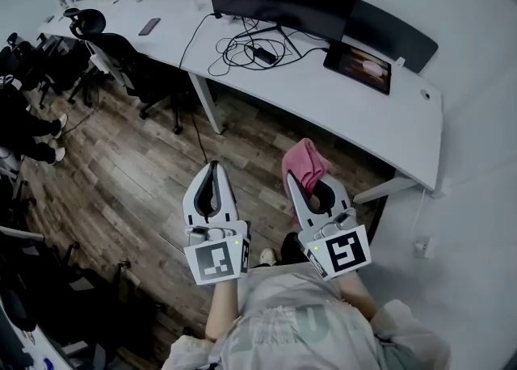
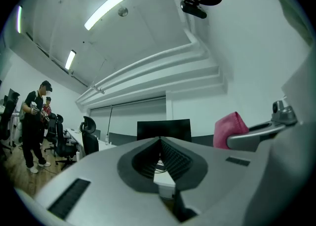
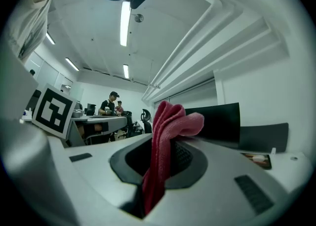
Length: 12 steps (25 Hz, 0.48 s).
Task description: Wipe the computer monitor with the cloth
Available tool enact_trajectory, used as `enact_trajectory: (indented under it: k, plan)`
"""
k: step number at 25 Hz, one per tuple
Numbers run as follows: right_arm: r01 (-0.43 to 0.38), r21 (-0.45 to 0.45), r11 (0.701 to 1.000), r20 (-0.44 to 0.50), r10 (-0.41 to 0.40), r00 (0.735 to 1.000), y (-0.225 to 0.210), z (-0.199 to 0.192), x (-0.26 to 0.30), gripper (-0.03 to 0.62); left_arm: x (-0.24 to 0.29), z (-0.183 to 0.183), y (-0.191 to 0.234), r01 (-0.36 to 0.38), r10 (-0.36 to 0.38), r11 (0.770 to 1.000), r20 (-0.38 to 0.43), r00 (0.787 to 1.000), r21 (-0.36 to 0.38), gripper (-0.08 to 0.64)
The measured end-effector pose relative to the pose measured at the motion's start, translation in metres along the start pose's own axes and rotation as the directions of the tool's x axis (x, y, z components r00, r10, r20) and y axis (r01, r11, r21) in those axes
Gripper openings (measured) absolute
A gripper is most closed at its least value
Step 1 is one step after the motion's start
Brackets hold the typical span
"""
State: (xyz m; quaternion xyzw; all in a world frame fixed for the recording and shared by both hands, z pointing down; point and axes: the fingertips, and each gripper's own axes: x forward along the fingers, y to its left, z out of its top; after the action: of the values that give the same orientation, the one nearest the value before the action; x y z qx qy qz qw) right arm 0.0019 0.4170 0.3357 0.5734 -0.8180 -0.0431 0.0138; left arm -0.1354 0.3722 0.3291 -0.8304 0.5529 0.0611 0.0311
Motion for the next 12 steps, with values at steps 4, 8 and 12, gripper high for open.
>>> enact_trajectory:
  k: [4, 8, 12]
  plan:
    - [-0.005, 0.033, 0.999, 0.000, 0.005, 1.000, -0.009, -0.004, 0.018, 0.055, 0.022, -0.006, 0.008, 0.013, -0.013, 1.000, -0.005, 1.000, 0.004, 0.014]
    - [-0.069, 0.077, 0.995, 0.055, 0.065, 0.996, -0.020, 0.000, 0.045, 0.055, 0.053, -0.005, 0.012, 0.029, -0.030, 0.999, 0.026, 0.999, 0.019, 0.014]
    - [-0.126, 0.003, 0.992, 0.124, 0.124, 0.984, -0.039, 0.010, 0.091, 0.055, 0.098, -0.008, 0.019, 0.027, -0.030, 0.999, 0.063, 0.998, 0.043, 0.014]
